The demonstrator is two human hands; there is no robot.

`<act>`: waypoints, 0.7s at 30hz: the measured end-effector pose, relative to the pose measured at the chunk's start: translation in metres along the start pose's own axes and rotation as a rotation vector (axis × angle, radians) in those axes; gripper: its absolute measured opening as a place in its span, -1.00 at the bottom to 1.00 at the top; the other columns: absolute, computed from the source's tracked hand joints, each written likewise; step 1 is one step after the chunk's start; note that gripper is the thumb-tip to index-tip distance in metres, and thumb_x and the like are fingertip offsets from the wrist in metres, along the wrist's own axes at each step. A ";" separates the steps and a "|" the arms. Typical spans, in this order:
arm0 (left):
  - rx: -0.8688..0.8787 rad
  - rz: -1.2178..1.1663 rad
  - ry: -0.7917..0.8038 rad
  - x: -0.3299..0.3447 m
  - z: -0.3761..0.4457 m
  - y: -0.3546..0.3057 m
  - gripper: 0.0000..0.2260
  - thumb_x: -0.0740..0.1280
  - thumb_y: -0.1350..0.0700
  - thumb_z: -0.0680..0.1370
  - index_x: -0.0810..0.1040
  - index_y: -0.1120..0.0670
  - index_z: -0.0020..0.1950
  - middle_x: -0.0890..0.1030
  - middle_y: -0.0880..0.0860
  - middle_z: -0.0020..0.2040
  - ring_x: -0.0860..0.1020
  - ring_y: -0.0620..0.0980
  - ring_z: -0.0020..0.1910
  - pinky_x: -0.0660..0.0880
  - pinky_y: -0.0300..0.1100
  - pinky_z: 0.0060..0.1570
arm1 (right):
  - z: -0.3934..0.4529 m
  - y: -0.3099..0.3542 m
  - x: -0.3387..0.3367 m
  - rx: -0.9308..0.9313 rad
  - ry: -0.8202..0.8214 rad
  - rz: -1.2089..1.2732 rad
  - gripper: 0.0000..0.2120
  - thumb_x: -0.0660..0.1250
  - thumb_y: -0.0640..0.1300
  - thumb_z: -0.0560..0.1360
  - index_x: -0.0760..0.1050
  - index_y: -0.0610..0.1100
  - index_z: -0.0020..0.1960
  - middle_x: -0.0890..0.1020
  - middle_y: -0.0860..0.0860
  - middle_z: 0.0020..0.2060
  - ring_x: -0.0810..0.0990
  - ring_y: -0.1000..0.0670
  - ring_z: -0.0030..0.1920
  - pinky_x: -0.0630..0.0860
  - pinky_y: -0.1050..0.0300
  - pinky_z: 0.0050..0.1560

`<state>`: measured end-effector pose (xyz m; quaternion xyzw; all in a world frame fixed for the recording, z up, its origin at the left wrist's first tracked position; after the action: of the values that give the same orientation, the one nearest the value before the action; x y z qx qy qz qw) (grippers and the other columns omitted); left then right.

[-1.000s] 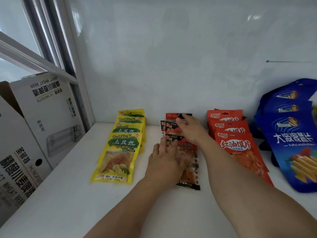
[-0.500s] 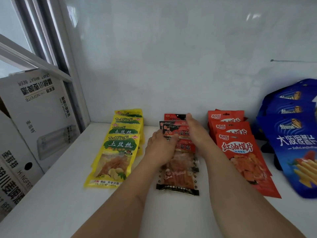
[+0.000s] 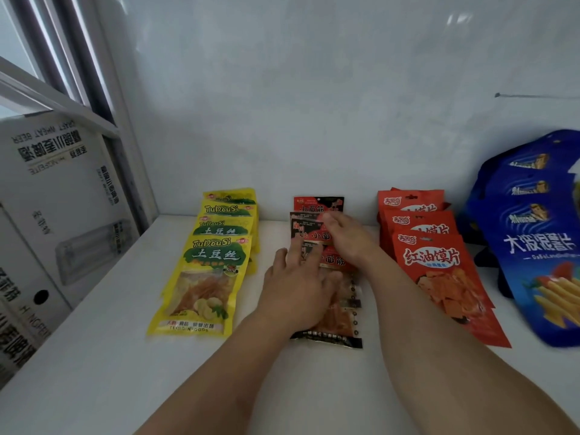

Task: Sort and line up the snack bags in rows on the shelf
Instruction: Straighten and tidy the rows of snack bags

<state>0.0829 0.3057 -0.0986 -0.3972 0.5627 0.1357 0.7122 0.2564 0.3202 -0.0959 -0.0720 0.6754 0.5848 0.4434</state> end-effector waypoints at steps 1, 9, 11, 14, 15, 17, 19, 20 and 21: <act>-0.002 0.018 0.017 0.004 -0.001 0.002 -0.43 0.02 -0.23 0.68 0.01 -0.09 0.65 -0.09 0.05 0.67 -0.04 0.16 0.62 0.05 0.09 0.54 | -0.001 -0.001 0.003 -0.009 0.010 -0.035 -0.48 -0.04 0.18 0.69 0.31 -0.02 0.54 0.32 -0.08 0.54 0.28 -0.10 0.52 0.21 -0.09 0.51; -0.003 0.094 0.051 0.014 0.001 0.010 -0.43 -0.07 -0.23 0.68 -0.01 -0.03 0.65 -0.05 0.09 0.66 0.01 0.17 0.61 0.02 0.07 0.56 | 0.005 -0.010 0.012 0.073 0.004 -0.212 -0.51 -0.03 0.16 0.69 0.36 0.00 0.51 0.27 -0.12 0.54 0.25 -0.16 0.52 0.18 -0.12 0.51; -0.007 0.097 0.068 0.014 0.001 0.010 -0.42 -0.08 -0.24 0.68 -0.02 -0.03 0.65 -0.05 0.09 0.66 -0.01 0.17 0.61 0.01 0.07 0.55 | 0.005 -0.008 0.011 0.083 0.003 -0.239 -0.51 -0.04 0.16 0.69 0.35 0.01 0.52 0.25 -0.11 0.55 0.24 -0.16 0.52 0.18 -0.12 0.51; -0.003 0.095 0.071 0.014 0.001 0.011 -0.42 -0.08 -0.24 0.68 -0.02 -0.04 0.65 -0.06 0.09 0.66 -0.01 0.16 0.61 0.01 0.08 0.56 | 0.004 -0.006 0.011 0.107 0.012 -0.247 -0.51 -0.05 0.16 0.69 0.36 0.01 0.51 0.26 -0.09 0.54 0.26 -0.18 0.50 0.20 -0.14 0.50; 0.000 0.090 0.067 0.014 0.001 0.011 -0.42 -0.08 -0.25 0.68 -0.01 -0.04 0.65 -0.05 0.09 0.66 0.00 0.16 0.61 0.02 0.08 0.56 | 0.004 -0.006 0.011 0.105 0.013 -0.242 -0.51 -0.05 0.16 0.69 0.36 0.01 0.50 0.26 -0.09 0.54 0.26 -0.18 0.50 0.20 -0.14 0.50; 0.001 0.070 0.059 0.014 0.001 0.011 -0.42 -0.07 -0.26 0.68 0.00 -0.05 0.65 -0.04 0.08 0.66 0.00 0.16 0.61 0.03 0.08 0.56 | 0.000 -0.001 0.007 0.097 0.012 -0.214 -0.52 -0.04 0.14 0.69 0.35 -0.02 0.51 0.28 -0.11 0.53 0.25 -0.17 0.50 0.19 -0.12 0.51; 0.007 0.049 0.040 0.013 0.000 0.011 -0.42 -0.05 -0.26 0.68 0.02 -0.05 0.65 -0.02 0.08 0.66 0.02 0.16 0.60 0.05 0.08 0.56 | -0.006 0.004 0.001 0.075 0.009 -0.146 -0.52 -0.02 0.12 0.70 0.34 -0.04 0.51 0.34 -0.13 0.50 0.29 -0.15 0.49 0.22 -0.10 0.50; 0.013 0.045 0.029 0.014 0.001 0.012 -0.42 -0.03 -0.25 0.68 0.03 -0.04 0.65 -0.01 0.08 0.66 0.03 0.17 0.60 0.07 0.07 0.56 | -0.012 0.008 -0.002 0.067 0.011 -0.116 -0.51 -0.02 0.14 0.69 0.34 -0.03 0.51 0.37 -0.13 0.46 0.33 -0.15 0.47 0.25 -0.10 0.49; 0.018 0.047 0.016 0.014 0.001 0.012 -0.42 -0.01 -0.25 0.67 0.04 -0.04 0.64 0.00 0.08 0.66 0.05 0.18 0.59 0.08 0.07 0.56 | -0.016 0.008 -0.005 0.059 0.007 -0.084 -0.48 -0.03 0.20 0.66 0.36 0.00 0.50 0.42 -0.12 0.42 0.37 -0.16 0.44 0.30 -0.13 0.47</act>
<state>0.0808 0.3110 -0.1159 -0.3786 0.5787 0.1441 0.7078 0.2458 0.3070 -0.0881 -0.0895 0.6903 0.5451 0.4672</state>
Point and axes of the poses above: each hand's wrist, its own z-axis towards the middle knuckle, its own x-axis out of the palm, y = z × x, the point moved 1 cm from there along z, towards the middle knuckle
